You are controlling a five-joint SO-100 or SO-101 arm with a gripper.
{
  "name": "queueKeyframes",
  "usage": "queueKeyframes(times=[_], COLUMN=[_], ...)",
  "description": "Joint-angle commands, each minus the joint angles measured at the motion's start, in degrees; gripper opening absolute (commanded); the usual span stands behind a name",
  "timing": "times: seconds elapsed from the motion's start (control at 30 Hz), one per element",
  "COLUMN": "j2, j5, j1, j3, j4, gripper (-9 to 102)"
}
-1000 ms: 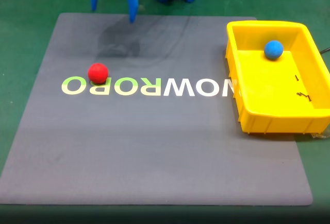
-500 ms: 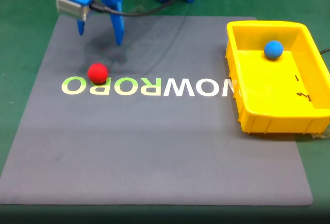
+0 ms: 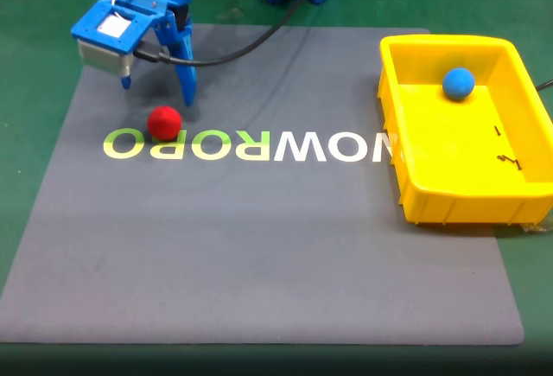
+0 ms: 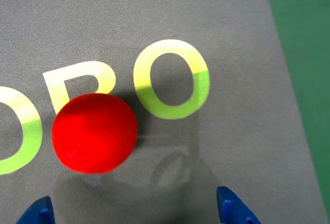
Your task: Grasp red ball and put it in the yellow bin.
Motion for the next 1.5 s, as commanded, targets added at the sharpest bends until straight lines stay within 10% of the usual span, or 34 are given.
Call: queueKeyframes(times=[0.0, 1.47], j2=[-0.44, -11.34], j5=[1.32, 4.04], j1=[-1.14, -5.89], j3=[-5.19, -14.59], j4=[-1.41, -1.41], gripper=[35, 24])
